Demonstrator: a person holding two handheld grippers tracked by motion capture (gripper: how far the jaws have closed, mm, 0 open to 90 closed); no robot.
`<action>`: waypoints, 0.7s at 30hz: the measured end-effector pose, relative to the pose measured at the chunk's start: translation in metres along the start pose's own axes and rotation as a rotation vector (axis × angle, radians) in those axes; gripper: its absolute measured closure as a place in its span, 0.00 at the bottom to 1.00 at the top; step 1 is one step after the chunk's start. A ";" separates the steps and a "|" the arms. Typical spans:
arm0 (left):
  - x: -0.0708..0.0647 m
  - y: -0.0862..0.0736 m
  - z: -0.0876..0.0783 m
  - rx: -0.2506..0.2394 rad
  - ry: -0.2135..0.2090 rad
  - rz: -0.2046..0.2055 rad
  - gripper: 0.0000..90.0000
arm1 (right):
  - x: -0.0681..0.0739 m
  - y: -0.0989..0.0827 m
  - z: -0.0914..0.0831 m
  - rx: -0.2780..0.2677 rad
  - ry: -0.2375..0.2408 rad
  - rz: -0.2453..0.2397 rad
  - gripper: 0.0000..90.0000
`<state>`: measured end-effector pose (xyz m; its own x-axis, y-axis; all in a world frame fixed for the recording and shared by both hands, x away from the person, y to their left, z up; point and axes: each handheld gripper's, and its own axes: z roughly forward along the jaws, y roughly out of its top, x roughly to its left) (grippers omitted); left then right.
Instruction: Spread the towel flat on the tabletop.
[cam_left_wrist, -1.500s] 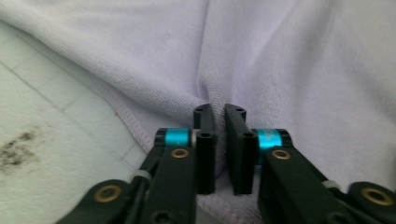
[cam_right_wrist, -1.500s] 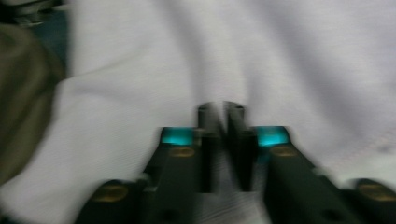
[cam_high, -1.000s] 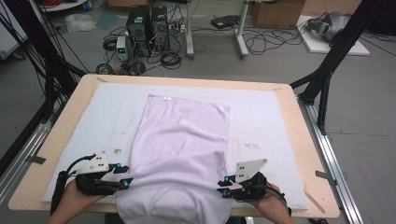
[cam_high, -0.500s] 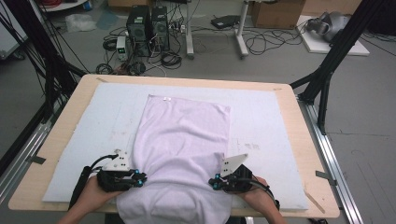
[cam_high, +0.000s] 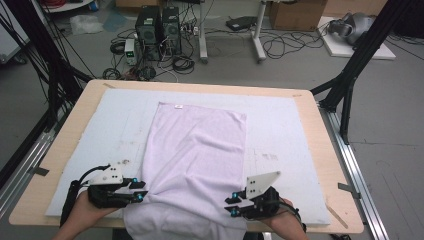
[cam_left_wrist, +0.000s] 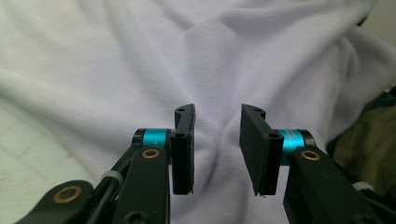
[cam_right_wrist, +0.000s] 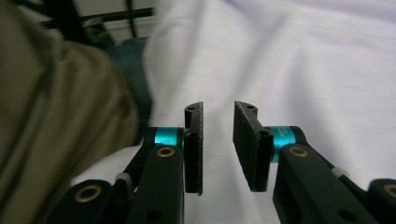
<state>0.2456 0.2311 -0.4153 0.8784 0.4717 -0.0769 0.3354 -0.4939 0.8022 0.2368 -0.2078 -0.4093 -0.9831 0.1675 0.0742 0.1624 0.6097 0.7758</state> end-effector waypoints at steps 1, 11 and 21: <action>0.004 0.000 0.000 -0.005 0.014 -0.006 0.74 | -0.006 0.000 0.000 0.010 -0.032 0.008 0.77; 0.041 -0.010 0.027 0.072 0.137 -0.103 0.77 | -0.055 -0.013 0.019 0.107 -0.232 0.131 0.62; 0.048 -0.009 0.015 0.053 0.204 -0.120 0.99 | -0.072 -0.018 0.015 0.106 -0.233 0.145 0.93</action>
<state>0.2897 0.2470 -0.4351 0.7460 0.6644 -0.0448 0.4557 -0.4602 0.7620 0.3061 -0.2188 -0.4377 -0.9050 0.4247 0.0245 0.3201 0.6419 0.6968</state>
